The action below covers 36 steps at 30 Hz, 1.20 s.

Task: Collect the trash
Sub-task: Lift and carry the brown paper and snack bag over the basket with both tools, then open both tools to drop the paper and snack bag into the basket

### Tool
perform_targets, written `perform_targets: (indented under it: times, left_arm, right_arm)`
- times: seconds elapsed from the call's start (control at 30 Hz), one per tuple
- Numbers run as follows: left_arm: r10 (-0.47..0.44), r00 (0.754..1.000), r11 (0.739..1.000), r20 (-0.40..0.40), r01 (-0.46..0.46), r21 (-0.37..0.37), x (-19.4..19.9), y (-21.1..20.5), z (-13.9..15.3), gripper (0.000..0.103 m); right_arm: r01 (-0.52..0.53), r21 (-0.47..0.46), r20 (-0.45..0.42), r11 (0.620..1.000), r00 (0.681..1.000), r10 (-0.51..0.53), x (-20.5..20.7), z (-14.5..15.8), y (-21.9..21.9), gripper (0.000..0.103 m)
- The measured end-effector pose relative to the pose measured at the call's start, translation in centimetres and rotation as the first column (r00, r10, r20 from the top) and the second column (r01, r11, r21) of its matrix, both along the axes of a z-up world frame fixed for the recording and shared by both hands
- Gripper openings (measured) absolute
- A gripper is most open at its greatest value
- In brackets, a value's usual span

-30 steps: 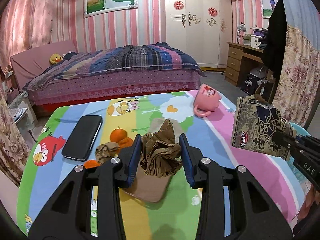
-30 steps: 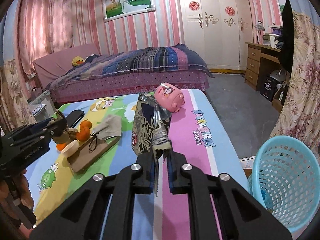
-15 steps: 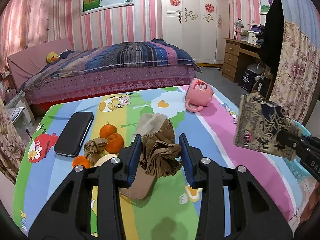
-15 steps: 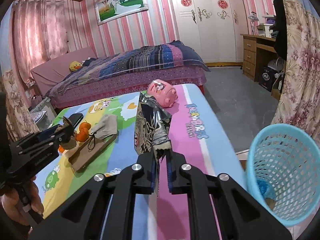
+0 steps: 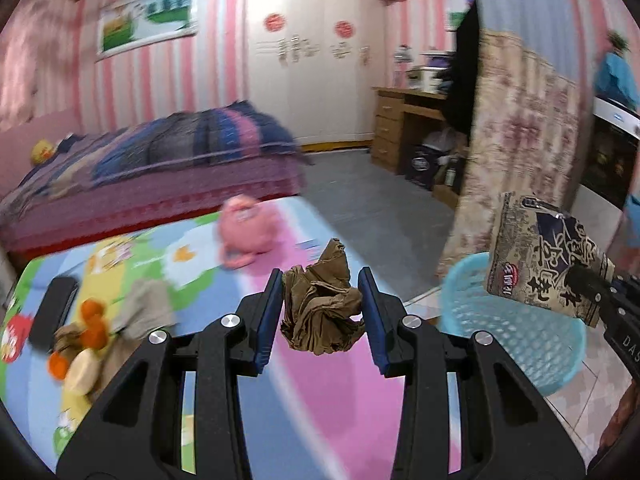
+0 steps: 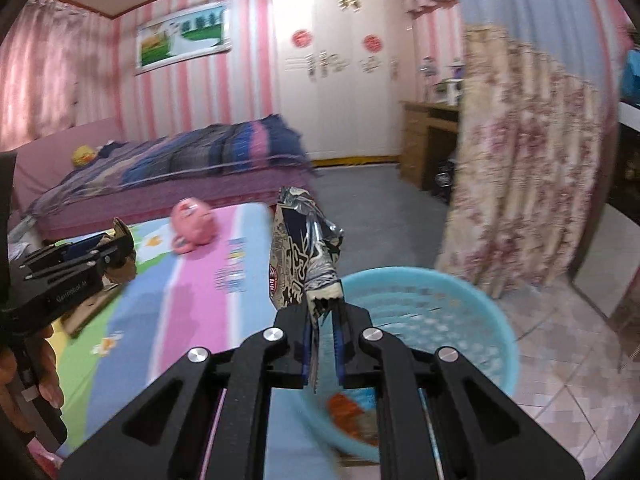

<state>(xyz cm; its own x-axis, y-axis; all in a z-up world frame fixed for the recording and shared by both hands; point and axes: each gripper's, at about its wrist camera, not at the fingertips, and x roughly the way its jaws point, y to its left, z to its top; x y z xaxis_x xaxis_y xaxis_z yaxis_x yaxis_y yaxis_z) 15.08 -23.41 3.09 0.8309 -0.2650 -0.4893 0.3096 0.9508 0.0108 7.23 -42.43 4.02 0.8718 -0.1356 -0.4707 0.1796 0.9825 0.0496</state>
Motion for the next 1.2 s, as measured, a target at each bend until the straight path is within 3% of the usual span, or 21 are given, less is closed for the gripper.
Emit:
perform_targets:
  times: [0.3, 0.73, 0.8, 0.87, 1.2]
  left_arm:
    - [-0.166, 0.986, 0.986, -0.009, 0.166, 0.011, -0.4, -9.2, -1.4, 0.037]
    - [-0.254, 0.964, 0.967, -0.075, 0.255, 0.005, 2.1, -14.4, -3.9, 0.041]
    - [-0.249, 0.965, 0.968, -0.083, 0.251, 0.015, 2.4, -14.7, -4.2, 0.053]
    - [-0.227, 0.971, 0.973, -0.078, 0.229, 0.020, 2.6, -14.6, -4.4, 0.075]
    - [-0.163, 0.987, 0.986, -0.020, 0.163, 0.041, 2.5, -12.2, -3.0, 0.092]
  right_arm:
    - [0.110, 0.015, -0.009, 0.994, 0.994, -0.109, -1.3, -0.9, -6.0, 0.009]
    - [0.188, 0.061, -0.026, 0.980, 0.982, -0.187, -1.5, -2.3, -9.4, 0.009]
    - [0.191, 0.060, -0.034, 0.980, 0.981, -0.189, -1.5, -2.5, -9.5, 0.009]
    - [0.195, 0.054, -0.043, 0.979, 0.980, -0.193, -1.4, -2.8, -9.4, 0.009]
    - [0.201, 0.046, -0.062, 0.979, 0.978, -0.198, -0.9, -3.4, -8.8, 0.009]
